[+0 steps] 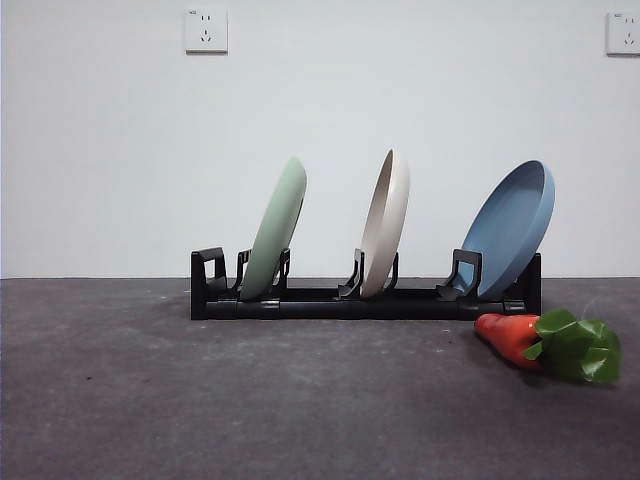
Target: Take the green plate from the plate rack,put the plate on the table,take the carrot from the table,put the carrot in the plate
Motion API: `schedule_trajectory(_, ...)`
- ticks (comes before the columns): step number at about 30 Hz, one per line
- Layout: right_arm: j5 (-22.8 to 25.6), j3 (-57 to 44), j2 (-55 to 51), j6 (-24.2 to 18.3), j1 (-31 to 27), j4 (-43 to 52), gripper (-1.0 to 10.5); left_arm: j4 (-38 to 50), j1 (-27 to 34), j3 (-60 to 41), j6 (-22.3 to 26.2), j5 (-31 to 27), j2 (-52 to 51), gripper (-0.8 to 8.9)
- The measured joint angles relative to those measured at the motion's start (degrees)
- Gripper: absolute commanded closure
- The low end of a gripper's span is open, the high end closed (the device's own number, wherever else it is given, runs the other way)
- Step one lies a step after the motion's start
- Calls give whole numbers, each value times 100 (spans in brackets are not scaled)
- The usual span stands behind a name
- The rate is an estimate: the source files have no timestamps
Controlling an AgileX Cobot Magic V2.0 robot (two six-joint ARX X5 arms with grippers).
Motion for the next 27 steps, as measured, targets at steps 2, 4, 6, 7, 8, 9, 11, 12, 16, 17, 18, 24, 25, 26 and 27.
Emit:
schedule_trajectory(2,-44,-2,0,195,0,2,946,2,0,0,-273,0,0,818)
schedule_trajectory(4,-59,-2,0,468,0,7,947,4,0,0,-560,31,0,820)
schedule_trajectory(6,-66,0,0,815,0,11,957,2,0,0,-909,155,0,820)
schedule_trajectory(7,-87,2,0,968,0,11,957,2,0,4,-1067,212,0,820)
schedule_trajectory(8,-101,13,0,1139,0,2,957,0,0,17,-1244,282,0,820)
schedule_trajectory(9,-105,50,4,1292,0,-15,958,-15,0,52,-1390,358,0,820)
schedule_trajectory(11,-103,197,22,1502,0,-22,958,-37,0,179,-1567,457,0,820)
schedule_trajectory(12,-103,321,39,1567,0,-22,958,-61,0,291,-1615,483,2,820)
schedule_trajectory(16,-105,901,203,1679,0,7,958,-199,0,852,-1716,492,9,820)
schedule_trajectory(17,-105,1064,297,1683,0,-11,958,-267,0,1016,-1727,498,33,820)
schedule_trajectory(18,-105,1237,404,1685,0,-79,958,-358,0,1189,-1740,527,79,820)
schedule_trajectory(24,-284,2380,1276,1370,0,-1047,958,-1115,0,2175,-1690,1073,562,820)
schedule_trajectory(25,-396,2621,1460,1231,0,-1255,958,-1276,0,2361,-1639,1182,673,820)
schedule_trajectory(26,-507,2874,1652,1075,0,-1486,958,-1462,0,2557,-1572,1290,791,820)
schedule_trajectory(27,-590,3095,1818,931,0,-1690,958,-1615,0,2726,-1508,1384,898,820)
